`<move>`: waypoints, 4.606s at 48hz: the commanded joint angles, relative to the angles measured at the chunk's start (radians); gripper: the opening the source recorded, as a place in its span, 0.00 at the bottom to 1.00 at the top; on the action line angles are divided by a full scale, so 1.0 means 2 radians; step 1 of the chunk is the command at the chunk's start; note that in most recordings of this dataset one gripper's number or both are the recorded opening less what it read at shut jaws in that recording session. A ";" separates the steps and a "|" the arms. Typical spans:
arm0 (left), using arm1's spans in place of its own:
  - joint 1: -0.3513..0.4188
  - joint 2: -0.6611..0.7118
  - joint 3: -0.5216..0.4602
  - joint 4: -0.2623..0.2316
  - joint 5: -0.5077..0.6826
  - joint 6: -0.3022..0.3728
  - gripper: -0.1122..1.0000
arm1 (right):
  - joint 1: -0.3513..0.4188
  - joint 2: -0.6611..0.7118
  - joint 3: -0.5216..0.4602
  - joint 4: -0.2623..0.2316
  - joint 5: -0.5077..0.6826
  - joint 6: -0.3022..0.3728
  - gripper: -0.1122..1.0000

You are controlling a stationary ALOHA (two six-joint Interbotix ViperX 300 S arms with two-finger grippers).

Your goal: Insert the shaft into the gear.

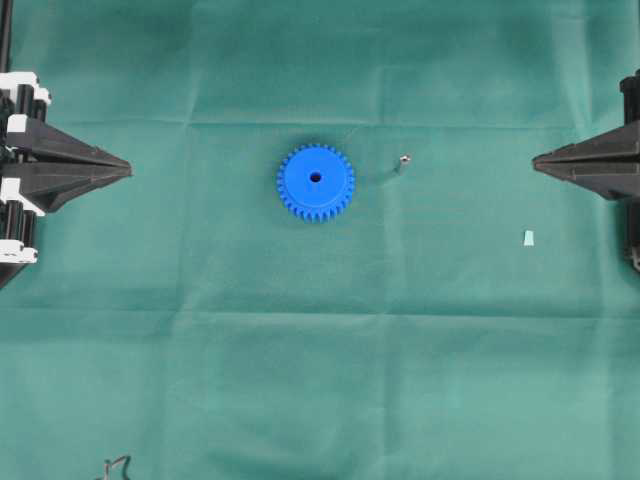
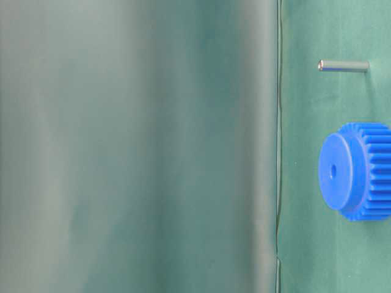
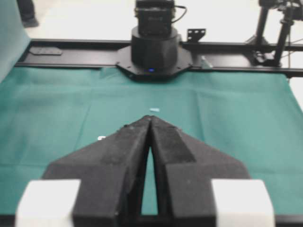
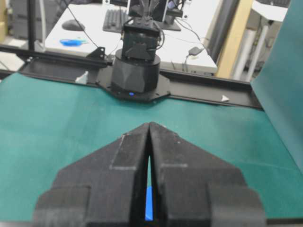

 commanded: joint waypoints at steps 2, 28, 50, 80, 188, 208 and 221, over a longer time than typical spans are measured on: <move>0.001 0.004 -0.020 0.006 0.011 -0.002 0.10 | -0.003 0.003 -0.010 -0.002 0.003 -0.002 0.12; 0.000 0.002 -0.021 0.008 0.014 -0.002 0.10 | -0.054 0.083 -0.058 0.005 0.064 0.006 0.13; 0.001 0.003 -0.021 0.008 0.015 -0.002 0.10 | -0.094 0.326 -0.101 0.018 0.054 0.006 0.88; 0.001 0.004 -0.021 0.008 0.018 -0.002 0.10 | -0.109 0.471 -0.113 0.036 -0.017 0.006 0.86; 0.002 -0.002 -0.023 0.008 0.041 -0.010 0.10 | -0.071 0.513 -0.337 0.026 0.175 0.003 0.25; 0.002 -0.002 -0.024 0.008 0.041 -0.011 0.10 | -0.067 0.569 -0.327 0.035 0.145 0.006 0.25; 0.002 -0.002 -0.024 0.008 0.041 -0.010 0.10 | -0.067 0.572 -0.325 0.035 0.133 0.005 0.25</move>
